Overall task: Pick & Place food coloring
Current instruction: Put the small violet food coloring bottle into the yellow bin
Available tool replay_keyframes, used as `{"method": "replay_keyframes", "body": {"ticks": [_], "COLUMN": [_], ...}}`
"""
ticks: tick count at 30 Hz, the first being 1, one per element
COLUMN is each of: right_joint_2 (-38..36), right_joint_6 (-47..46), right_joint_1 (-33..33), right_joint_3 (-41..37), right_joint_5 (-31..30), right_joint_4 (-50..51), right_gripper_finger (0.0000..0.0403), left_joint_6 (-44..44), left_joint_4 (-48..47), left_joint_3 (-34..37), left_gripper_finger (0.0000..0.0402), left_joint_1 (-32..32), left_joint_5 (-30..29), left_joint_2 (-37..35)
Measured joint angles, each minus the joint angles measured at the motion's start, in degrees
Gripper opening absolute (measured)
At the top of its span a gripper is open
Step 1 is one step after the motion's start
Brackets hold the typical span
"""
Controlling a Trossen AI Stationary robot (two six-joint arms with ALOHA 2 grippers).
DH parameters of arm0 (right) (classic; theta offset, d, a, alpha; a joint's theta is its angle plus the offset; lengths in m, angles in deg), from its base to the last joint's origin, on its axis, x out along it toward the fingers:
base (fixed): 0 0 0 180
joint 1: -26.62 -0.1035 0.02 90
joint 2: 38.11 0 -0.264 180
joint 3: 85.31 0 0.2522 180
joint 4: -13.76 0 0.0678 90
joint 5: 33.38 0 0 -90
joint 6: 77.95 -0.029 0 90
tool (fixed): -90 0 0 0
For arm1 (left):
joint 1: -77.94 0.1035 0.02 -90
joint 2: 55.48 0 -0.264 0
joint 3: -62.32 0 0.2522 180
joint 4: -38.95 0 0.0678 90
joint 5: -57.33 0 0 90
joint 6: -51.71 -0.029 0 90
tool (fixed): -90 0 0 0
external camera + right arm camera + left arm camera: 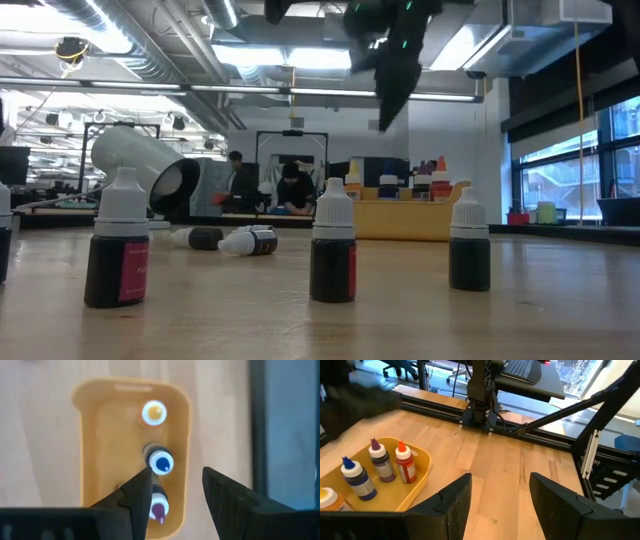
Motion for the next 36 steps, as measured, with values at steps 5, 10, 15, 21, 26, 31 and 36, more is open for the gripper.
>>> {"method": "replay_keyframes", "body": {"ticks": [5, 10, 15, 21, 26, 31, 36], "right_joint_2": [-7.75, -15.12, -20.2, -28.44, -33.78, -35.51, -35.55], "right_joint_6": [-4.96, -10.8, -13.12, -14.42, -15.99, -18.1, -20.21], "right_joint_1": [-1.86, -6.3, -12.24, -17.39, -19.28, -20.69, -21.55], "right_joint_3": [-0.17, -0.31, -1.76, -17.95, -31.99, -41.09, -46.19], "right_joint_5": [2.88, 4.58, 3.21, 3.15, 3.08, 3.15, 3.59], "right_joint_4": [1.39, 1.65, -1.08, -18.67, -31.64, -38.32, -44.32], "right_gripper_finger": [0.0174, 0.0174, 0.0174, 0.0174, 0.0174, 0.0174, 0.0174], "left_joint_6": [-0.47, 0.69, -0.34, 0.05, 0.04, -3.83, -4.89], "left_joint_4": [-0.96, -4.45, -4.91, -3.6, -3.64, -3.66, -4.15], "left_joint_3": [0.01, -0.01, -0.01, -0.01, -0.01, -0.01, -0.01], "left_gripper_finger": [0.0194, 0.0194, 0.0195, 0.0196, 0.0196, 0.0196, 0.0196], "left_joint_1": [0.02, 0.04, 0.04, 0.04, 0.04, 0.04, 0.0], "left_joint_5": [2.66, 2.75, 2.61, 2.59, 3.26, 2.58, 2.89], "left_joint_2": [-1.3, -5.71, -8.1, -8.24, -7.93, -7.93, -7.93]}}
